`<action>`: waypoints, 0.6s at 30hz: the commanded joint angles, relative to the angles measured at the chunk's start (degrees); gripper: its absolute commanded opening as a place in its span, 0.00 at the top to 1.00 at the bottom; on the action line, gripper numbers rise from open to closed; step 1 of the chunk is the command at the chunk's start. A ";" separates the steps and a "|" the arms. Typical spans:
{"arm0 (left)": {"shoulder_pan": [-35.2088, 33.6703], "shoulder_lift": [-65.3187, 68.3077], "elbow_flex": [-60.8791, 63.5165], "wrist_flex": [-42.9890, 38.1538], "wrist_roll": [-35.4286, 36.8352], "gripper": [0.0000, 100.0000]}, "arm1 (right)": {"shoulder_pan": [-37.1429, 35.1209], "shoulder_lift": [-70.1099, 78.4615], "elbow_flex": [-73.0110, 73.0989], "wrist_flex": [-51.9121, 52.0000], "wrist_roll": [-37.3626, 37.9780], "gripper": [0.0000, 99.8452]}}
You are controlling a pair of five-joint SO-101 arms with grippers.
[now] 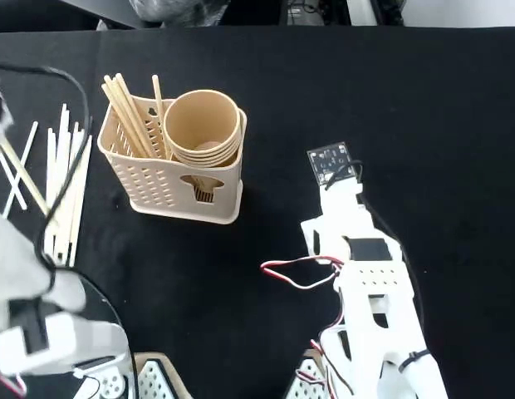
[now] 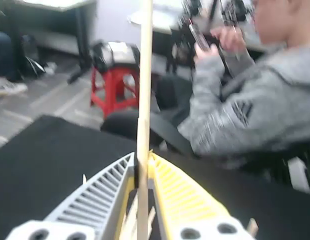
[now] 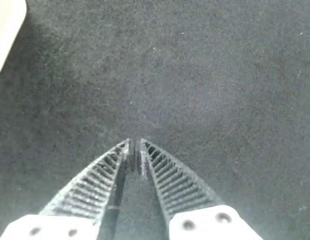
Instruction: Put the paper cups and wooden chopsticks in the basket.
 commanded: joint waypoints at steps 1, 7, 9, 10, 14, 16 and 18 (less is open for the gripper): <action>4.00 -12.04 16.48 -0.88 0.00 0.97 | 0.79 -0.31 -0.22 -0.79 0.53 0.97; 11.38 -29.71 35.38 -7.82 -4.40 0.97 | 0.79 -0.31 -0.22 -0.79 0.53 0.97; 12.44 -34.99 42.77 -12.31 -4.13 0.97 | 0.79 -0.31 -0.22 -0.79 0.53 0.97; 12.44 -37.19 46.81 -15.38 -4.04 0.97 | 0.79 -0.31 -0.22 -0.79 0.53 0.97; 12.62 -46.07 66.07 -30.24 -3.96 0.97 | 0.88 -0.31 -0.22 -0.70 0.53 0.97; 12.79 -52.13 75.38 -37.71 -3.96 0.97 | 0.88 -0.31 -0.22 -0.70 0.53 0.97; 12.79 -58.55 84.44 -45.98 -3.96 0.97 | 0.88 -0.31 -0.22 -0.70 0.53 0.97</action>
